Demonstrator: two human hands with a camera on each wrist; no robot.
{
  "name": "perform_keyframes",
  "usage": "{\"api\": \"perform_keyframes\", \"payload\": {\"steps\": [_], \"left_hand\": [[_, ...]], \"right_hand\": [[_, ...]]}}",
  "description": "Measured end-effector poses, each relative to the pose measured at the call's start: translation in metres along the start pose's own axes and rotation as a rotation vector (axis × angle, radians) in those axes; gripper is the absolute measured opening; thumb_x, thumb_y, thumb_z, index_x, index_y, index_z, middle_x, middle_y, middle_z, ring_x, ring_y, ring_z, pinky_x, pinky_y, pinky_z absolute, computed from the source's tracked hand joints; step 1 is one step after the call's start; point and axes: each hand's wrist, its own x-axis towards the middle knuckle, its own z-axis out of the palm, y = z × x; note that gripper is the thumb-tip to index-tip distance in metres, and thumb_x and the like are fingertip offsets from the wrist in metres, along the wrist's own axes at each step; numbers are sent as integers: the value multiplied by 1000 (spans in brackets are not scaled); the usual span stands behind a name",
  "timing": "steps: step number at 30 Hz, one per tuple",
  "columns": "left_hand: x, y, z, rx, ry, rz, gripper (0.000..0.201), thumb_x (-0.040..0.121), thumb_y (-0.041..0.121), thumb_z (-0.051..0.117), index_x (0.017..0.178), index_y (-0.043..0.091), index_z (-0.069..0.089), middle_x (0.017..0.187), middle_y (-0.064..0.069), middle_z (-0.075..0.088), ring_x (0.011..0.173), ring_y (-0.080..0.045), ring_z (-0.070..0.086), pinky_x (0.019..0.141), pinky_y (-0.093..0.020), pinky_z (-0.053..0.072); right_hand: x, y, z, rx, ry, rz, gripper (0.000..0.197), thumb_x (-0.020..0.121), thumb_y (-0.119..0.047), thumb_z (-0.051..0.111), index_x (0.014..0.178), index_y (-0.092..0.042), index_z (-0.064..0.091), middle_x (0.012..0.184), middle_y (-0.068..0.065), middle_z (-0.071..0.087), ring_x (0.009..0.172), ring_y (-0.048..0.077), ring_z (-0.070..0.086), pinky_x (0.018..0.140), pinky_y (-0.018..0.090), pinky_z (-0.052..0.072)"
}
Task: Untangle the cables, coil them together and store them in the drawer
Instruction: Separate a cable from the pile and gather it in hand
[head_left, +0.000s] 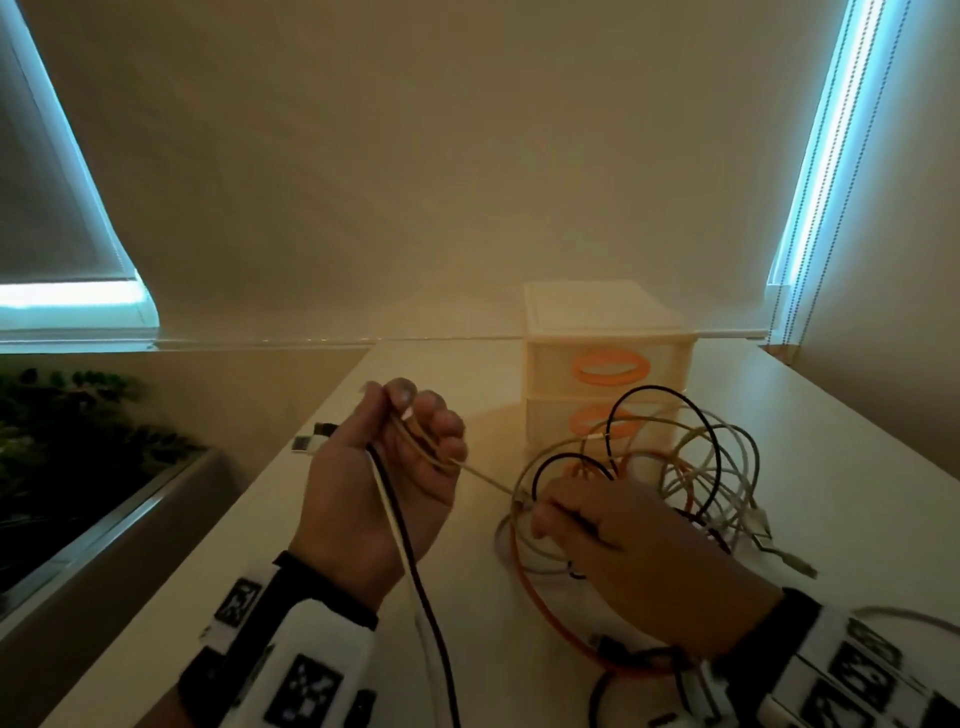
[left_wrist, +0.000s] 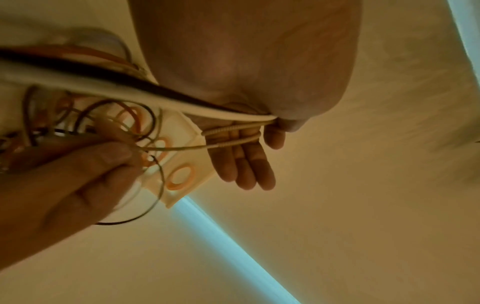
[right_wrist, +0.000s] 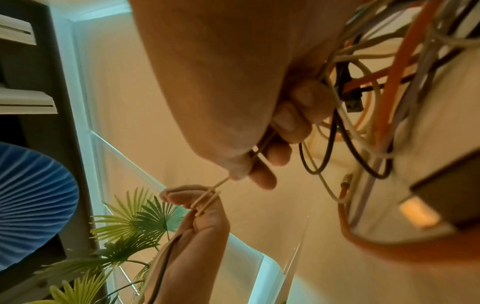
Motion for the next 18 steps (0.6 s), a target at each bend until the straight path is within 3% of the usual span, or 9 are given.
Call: {"api": "perform_keyframes", "payload": {"steps": [4, 8, 11, 15, 18], "left_hand": [[3, 43, -9, -169, -117, 56, 36, 109, 37, 28, 96, 18, 55, 92, 6, 60, 82, -13, 57, 74, -29, 50], [-1, 50, -8, -222, -170, 24, 33, 110, 37, 29, 97, 17, 52, 93, 5, 59, 72, -13, 55, 68, -27, 47], [-2, 27, 1, -97, -267, -106, 36, 111, 39, 23, 99, 16, 48, 93, -2, 60, 58, -13, 54, 57, -26, 45], [-9, -2, 10, 84, -385, -351, 37, 111, 37, 22, 92, 12, 42, 79, -7, 58, 46, -12, 39, 45, -25, 34], [-12, -22, 7, 223, -391, -464, 37, 111, 33, 27, 88, 9, 43, 79, -18, 63, 48, -21, 57, 47, -26, 45]], "right_hand": [[5, 7, -14, 0, 44, -48, 29, 104, -38, 45, 82, -26, 60, 71, 1, 60, 65, 17, 58, 64, 37, 53], [6, 19, -21, -111, 69, -46, 31, 103, -37, 47, 74, -29, 53, 63, -5, 56, 55, 10, 51, 52, 24, 40], [7, 22, -19, -155, 93, 27, 29, 104, -36, 47, 77, -29, 56, 61, -7, 54, 53, 7, 49, 50, 20, 36], [8, 23, -19, -117, 274, 112, 25, 104, -36, 46, 80, -34, 53, 67, -10, 57, 63, 2, 55, 52, 17, 37], [7, 22, -18, -89, 290, 129, 24, 104, -35, 46, 86, -28, 58, 73, -8, 61, 72, 5, 58, 58, 20, 44]]}}
